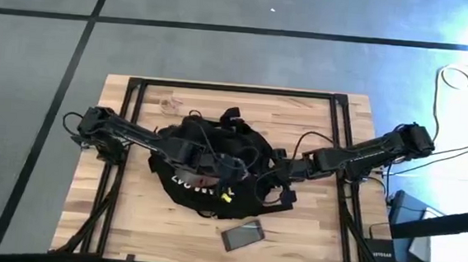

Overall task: Unpack backpack
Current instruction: Close the black backpack

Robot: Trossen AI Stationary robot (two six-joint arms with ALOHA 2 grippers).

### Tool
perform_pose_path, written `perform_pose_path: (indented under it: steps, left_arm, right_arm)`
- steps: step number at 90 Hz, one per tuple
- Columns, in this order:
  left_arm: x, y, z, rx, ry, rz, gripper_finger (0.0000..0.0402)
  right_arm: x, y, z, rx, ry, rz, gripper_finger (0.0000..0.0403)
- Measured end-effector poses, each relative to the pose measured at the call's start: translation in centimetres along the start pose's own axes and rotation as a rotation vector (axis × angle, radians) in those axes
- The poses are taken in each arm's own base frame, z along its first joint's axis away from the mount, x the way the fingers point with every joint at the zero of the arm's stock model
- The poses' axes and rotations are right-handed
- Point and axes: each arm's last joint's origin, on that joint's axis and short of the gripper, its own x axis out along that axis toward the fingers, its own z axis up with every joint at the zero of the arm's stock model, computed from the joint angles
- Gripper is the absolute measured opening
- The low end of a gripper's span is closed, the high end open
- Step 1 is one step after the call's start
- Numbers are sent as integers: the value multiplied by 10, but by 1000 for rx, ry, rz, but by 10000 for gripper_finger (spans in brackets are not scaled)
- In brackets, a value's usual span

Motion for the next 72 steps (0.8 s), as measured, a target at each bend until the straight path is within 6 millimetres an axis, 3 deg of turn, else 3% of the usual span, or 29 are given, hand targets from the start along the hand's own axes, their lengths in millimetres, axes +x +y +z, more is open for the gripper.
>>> perform_pose_path:
  steps: [18,31,62,72]
  left_arm:
    - [37,-13,-5,26,-34,-27,4]
    - [53,-10,-17,15,40,-2,23]
    - [54,-7,-10,-141,-51,-96,231]
    - [54,-9,-9,-169,-58,-160,280]
  right_arm:
    - [0,0,1,5,-12,0,17]
    - [0,0,2,23,-13,8,25]
    - [-1,1,2,17,-15,24,18]
    - [-1,1,2,16,-15,24,17]
